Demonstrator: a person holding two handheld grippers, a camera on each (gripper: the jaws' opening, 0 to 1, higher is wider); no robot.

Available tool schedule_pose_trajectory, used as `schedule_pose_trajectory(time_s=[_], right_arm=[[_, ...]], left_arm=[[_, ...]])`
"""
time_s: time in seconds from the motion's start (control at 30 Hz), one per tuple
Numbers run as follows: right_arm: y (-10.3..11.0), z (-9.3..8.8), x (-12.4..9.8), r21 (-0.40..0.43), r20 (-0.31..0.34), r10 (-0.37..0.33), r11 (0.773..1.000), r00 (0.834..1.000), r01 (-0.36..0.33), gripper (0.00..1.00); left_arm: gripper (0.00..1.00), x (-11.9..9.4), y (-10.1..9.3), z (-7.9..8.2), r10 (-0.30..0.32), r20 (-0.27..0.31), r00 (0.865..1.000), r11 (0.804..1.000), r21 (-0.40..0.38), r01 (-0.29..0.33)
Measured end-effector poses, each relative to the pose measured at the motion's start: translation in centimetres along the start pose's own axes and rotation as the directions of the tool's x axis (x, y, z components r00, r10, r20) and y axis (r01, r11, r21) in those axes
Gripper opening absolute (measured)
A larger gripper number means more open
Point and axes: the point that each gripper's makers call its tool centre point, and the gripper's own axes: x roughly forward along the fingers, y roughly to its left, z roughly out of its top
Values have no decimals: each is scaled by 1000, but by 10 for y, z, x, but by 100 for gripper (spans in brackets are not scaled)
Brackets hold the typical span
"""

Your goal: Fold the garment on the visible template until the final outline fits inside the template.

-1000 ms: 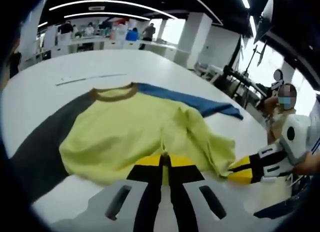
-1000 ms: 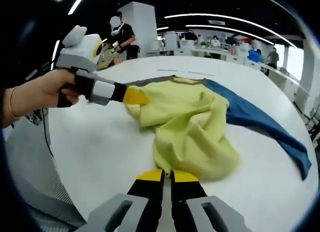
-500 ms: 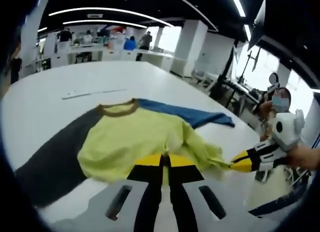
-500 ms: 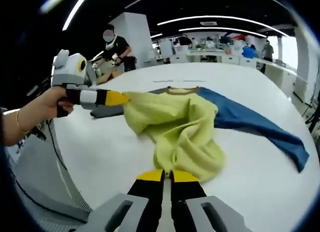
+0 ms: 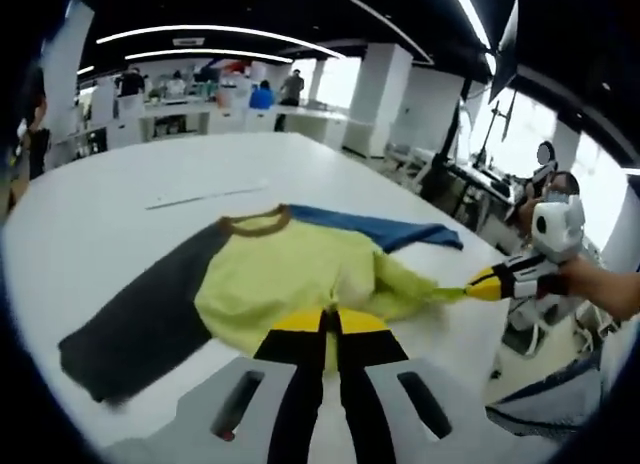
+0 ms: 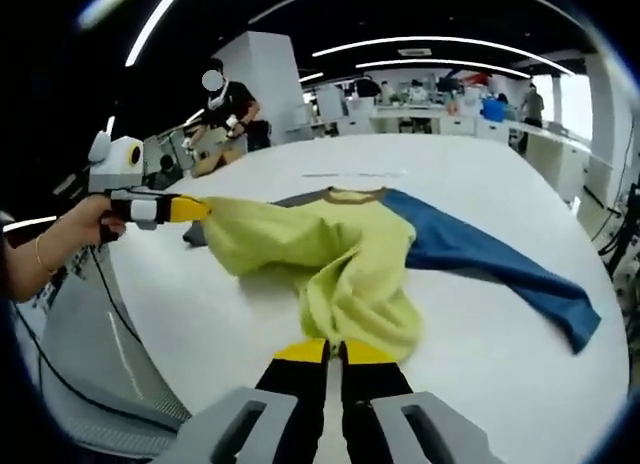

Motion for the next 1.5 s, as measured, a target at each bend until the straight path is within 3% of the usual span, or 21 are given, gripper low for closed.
schedule_pose_trajectory(time_s=[0.43, 0.63, 1.03, 1.3, 1.5], right_arm=[[-21, 13, -24, -5, 22, -15, 1000, 1000, 16, 0], [-20, 13, -30, -26, 8, -8, 1000, 1000, 8, 0], [-18, -6, -42, -48, -56, -6, 999, 998, 3, 0], [-20, -17, -48, -42, -80, -22, 999, 997, 19, 0], [-22, -36, -46, -53, -120, -32, 998, 992, 26, 0]], left_arm=[[1, -49, 7, -25, 11, -42, 999, 1000, 2, -10], [1, -64, 10, -36, 17, -55, 998, 1000, -14, -18], [1, -96, 24, -73, 48, -93, 995, 997, -60, -54], [1, -106, 12, -87, 40, -126, 991, 998, -45, -46], [1, -107, 8, -105, 22, -165, 986, 999, -22, -26]])
